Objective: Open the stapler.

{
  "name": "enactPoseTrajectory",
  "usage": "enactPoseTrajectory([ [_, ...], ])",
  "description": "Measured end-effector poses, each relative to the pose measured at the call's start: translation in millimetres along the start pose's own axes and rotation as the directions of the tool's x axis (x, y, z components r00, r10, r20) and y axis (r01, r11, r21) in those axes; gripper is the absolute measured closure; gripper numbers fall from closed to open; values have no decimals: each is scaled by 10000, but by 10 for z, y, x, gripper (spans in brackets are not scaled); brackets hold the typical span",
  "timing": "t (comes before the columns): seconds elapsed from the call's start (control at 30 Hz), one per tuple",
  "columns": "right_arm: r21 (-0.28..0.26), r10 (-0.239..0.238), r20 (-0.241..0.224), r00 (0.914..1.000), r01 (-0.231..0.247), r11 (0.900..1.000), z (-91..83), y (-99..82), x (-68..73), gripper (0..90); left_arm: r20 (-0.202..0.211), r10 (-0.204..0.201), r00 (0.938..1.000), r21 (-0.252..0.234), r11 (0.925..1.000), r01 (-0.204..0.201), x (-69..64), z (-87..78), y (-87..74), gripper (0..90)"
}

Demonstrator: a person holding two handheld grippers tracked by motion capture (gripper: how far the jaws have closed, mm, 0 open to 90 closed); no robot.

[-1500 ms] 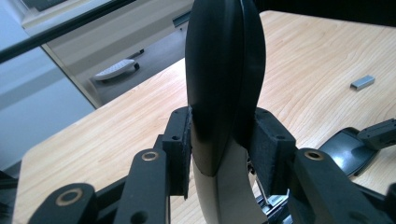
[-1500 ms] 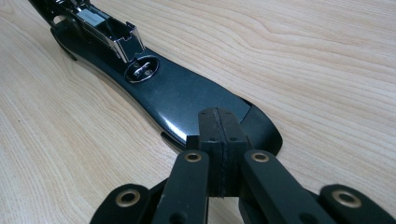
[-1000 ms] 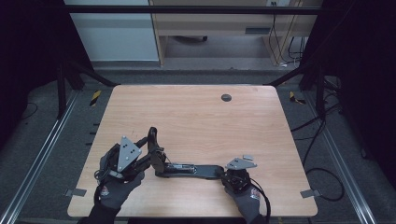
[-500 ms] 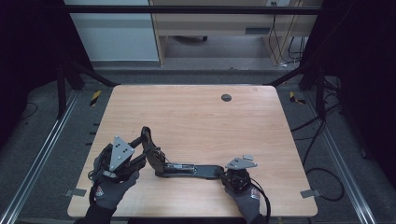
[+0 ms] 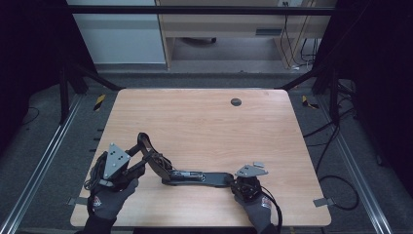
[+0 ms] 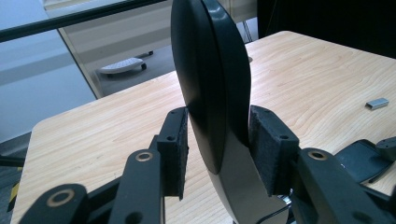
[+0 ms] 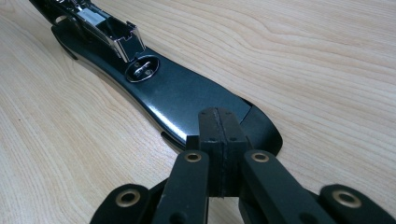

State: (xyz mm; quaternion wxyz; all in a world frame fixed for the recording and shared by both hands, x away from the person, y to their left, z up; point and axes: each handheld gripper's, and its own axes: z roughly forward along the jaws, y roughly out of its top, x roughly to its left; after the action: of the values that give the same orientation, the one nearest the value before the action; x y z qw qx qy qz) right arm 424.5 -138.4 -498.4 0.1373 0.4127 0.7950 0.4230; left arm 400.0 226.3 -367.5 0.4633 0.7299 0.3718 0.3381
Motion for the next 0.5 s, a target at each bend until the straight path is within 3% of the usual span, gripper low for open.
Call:
enactPoseTrajectory([
  [0.5, 57, 22, 9, 10000, -22, 10000, -3, 4, 2, 900, -124, -184, 9998, 11, 9998, 184, 85, -35, -56, 571],
])
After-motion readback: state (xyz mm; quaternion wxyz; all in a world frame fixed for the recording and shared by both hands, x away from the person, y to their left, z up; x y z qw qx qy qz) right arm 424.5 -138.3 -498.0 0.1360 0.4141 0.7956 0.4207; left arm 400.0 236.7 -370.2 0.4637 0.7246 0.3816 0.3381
